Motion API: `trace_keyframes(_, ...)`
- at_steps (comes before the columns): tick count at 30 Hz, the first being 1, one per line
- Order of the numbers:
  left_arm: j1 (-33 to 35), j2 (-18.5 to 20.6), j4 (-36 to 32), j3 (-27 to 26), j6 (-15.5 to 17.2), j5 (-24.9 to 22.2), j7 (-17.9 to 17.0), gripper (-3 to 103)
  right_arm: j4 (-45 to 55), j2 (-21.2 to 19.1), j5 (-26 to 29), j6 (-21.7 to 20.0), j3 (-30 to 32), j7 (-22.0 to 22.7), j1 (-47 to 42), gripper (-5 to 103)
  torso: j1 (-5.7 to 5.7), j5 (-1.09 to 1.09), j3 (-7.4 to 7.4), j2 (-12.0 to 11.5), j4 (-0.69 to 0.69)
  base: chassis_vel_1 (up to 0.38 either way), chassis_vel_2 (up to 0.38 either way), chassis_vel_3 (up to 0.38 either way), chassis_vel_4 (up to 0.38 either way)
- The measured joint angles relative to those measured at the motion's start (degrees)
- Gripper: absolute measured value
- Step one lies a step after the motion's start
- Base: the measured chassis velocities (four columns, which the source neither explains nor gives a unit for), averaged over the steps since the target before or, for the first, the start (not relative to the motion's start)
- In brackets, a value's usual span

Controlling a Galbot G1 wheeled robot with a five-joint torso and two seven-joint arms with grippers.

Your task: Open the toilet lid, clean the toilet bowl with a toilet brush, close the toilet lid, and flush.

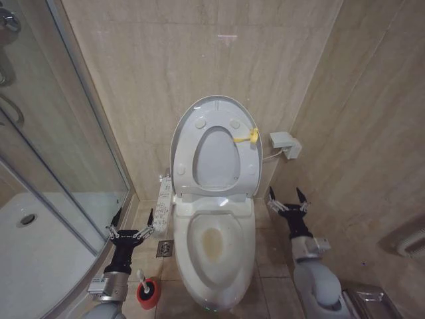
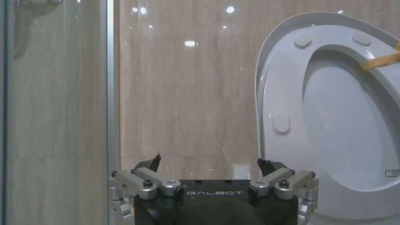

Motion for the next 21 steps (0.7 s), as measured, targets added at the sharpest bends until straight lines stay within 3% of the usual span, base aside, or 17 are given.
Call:
trace_keyframes(10, -0.02, 0.0, 0.0, -0.01, 0.0, 0.0, -0.01, 100, -15.95, -6.41, 3.08, 0.8, -1.89, 1.7, 17.58, 100, 0.04, 0.0, 0.02, -0.01, 0.0, 0.0, 0.0, 0.0, 0.0)
trace_keyframes(21, -0.01, 0.0, 0.0, 0.0, 0.0, 0.0, 0.0, 100, -29.71, -7.98, 2.66, 1.54, -5.63, 1.84, 33.16, 100, 0.04, 0.0, 0.02, -0.01, 0.01, 0.0, 0.0, 0.0, 0.0)
